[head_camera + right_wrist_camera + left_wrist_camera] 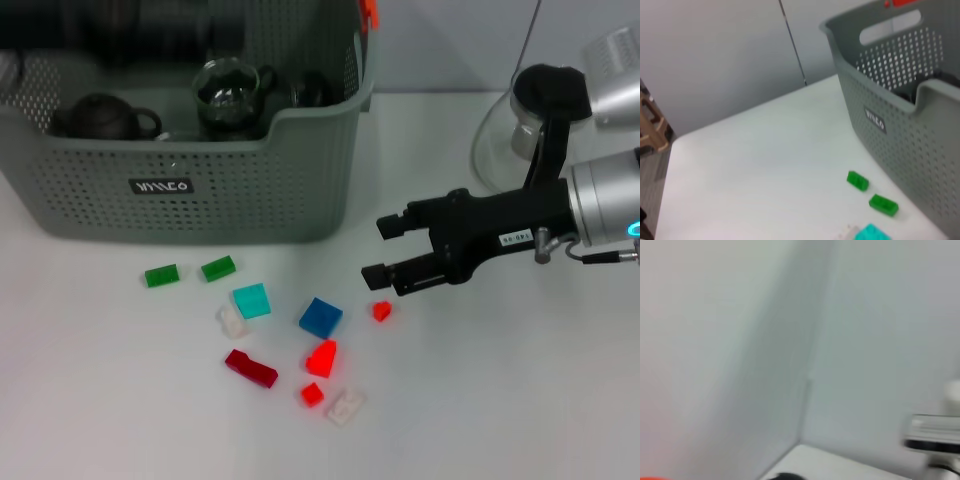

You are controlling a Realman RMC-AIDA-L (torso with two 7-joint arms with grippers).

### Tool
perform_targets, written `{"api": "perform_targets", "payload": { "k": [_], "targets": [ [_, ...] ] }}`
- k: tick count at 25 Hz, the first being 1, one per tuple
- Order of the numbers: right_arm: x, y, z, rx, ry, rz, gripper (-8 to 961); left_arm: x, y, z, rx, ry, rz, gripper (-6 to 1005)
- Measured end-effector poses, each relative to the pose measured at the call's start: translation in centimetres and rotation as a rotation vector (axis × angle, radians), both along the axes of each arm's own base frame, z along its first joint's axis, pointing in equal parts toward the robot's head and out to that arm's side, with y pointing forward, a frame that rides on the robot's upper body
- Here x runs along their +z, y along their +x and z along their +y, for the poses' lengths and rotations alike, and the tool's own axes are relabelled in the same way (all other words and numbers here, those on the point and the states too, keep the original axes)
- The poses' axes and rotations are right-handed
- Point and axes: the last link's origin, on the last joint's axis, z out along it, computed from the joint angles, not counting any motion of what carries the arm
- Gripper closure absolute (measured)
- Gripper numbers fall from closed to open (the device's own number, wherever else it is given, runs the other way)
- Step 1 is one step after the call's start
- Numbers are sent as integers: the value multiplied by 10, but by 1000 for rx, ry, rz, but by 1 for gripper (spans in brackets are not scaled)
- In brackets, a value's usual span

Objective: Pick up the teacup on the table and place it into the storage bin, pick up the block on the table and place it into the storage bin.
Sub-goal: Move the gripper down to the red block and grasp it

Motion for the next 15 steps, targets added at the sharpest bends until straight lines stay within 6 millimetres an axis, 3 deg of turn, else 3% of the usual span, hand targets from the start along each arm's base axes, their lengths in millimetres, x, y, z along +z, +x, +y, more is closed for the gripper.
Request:
{"api": "perform_targets", "payload": {
  "k": [7,8,15],
  "targets": [
    [-1,1,0,24,-24,-51,103,-26,-36,-33,-42,-30,85,149],
    [-1,0,0,26,-30,-61,103,-39,-49,-42,-68,-42,124,149],
    [-6,0,2,38,-55,-158,103,-71,-79,-63,-141,-44,168,148]
  ]
}}
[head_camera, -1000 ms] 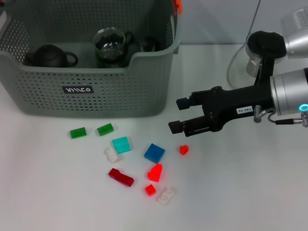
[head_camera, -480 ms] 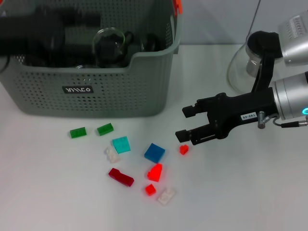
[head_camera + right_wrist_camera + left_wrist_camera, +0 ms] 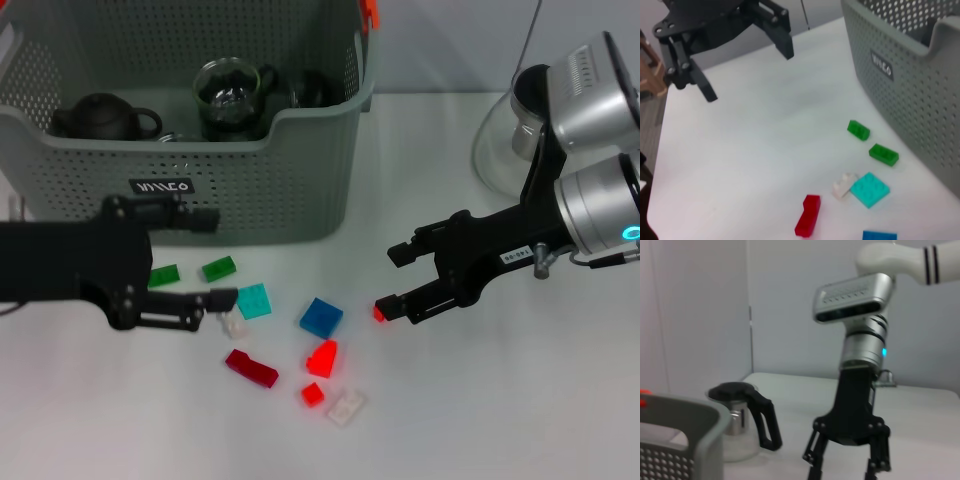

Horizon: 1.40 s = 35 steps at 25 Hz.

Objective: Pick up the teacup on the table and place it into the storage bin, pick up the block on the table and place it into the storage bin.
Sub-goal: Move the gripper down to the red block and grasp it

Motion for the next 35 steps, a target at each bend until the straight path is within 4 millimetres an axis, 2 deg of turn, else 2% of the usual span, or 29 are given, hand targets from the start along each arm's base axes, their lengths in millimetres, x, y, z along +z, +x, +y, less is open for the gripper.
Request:
{"api": "perform_targets", "payload": {
  "k": [9,15,23,35],
  "targets": [
    [-7,-4,1,72,-4,-111,102,-36,-17,-8,38,-117,46,148],
    [-13,-11,8,17,-9,-213,106,-61,-21,-8,12,-122,85,148],
    [-24,-31,11,-106,-18,-379,128,-66,-19,-5,-2,-124,85,149],
    [-39,-49,12,-298,15,-479,133,-65,-24,-5,-87,-93,128,151]
  ]
}}
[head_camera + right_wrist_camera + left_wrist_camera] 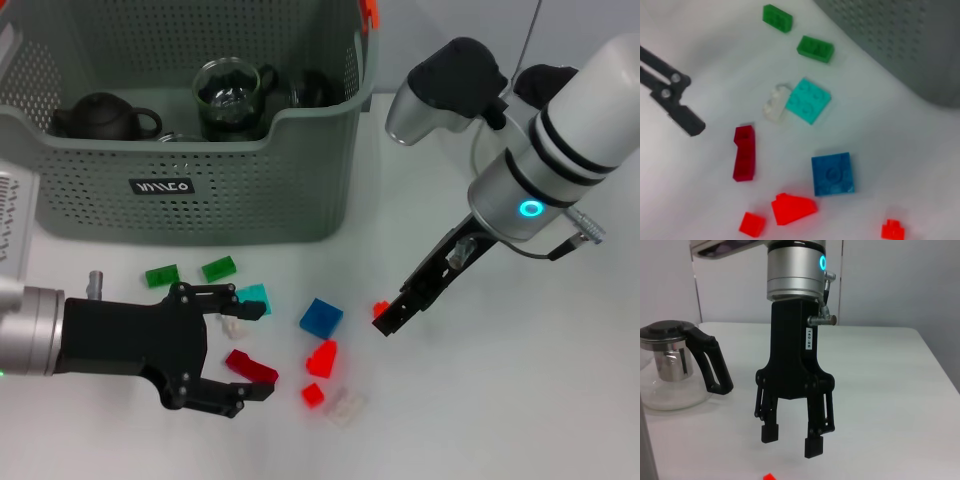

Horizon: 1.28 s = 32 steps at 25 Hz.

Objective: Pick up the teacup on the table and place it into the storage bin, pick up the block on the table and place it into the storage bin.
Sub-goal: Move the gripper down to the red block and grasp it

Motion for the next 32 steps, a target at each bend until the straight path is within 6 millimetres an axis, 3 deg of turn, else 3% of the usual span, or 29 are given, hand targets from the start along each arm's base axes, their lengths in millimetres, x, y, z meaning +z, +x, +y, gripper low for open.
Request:
{"api": "perform_targets", "payload": {
  "k": [16,32],
  "targets": [
    [-31,-2,0,69,86,-55,133,-1,-6,-3,-14,9,14,151],
    [-38,-4,0,88,106,-83,157,-2,-8,-2,-5,12,25,151]
  ]
}}
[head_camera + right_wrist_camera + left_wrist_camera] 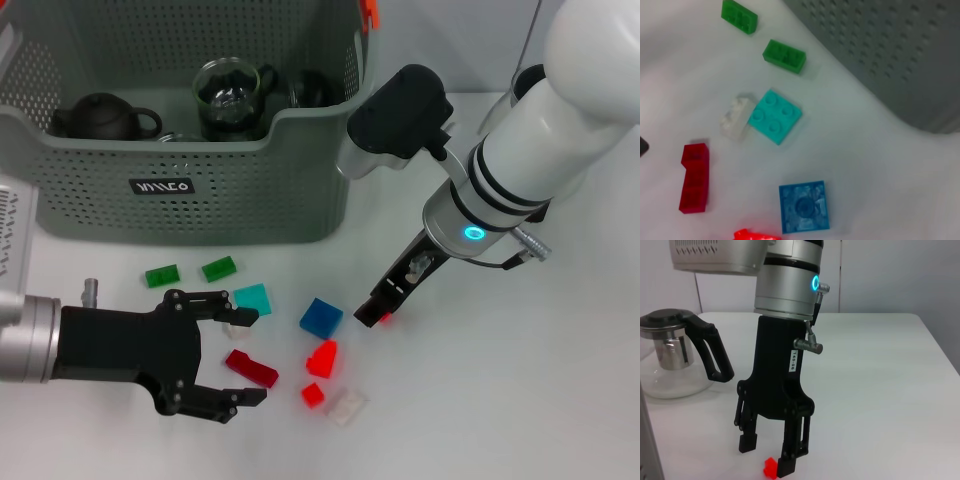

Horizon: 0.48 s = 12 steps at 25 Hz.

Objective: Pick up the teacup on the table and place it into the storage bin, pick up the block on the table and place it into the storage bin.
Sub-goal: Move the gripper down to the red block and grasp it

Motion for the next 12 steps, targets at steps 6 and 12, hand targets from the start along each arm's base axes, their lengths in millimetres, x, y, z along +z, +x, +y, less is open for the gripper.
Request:
{"api": "perform_targets", "payload": {
  "k": [6,12],
  "targets": [
    [0,2,0,-2,6,3,245,-2,-1,1,9,-6,-4,151],
    [-3,1,-2,3,-3,8,365,-2,-1,1,9,-6,-4,151]
  ]
}}
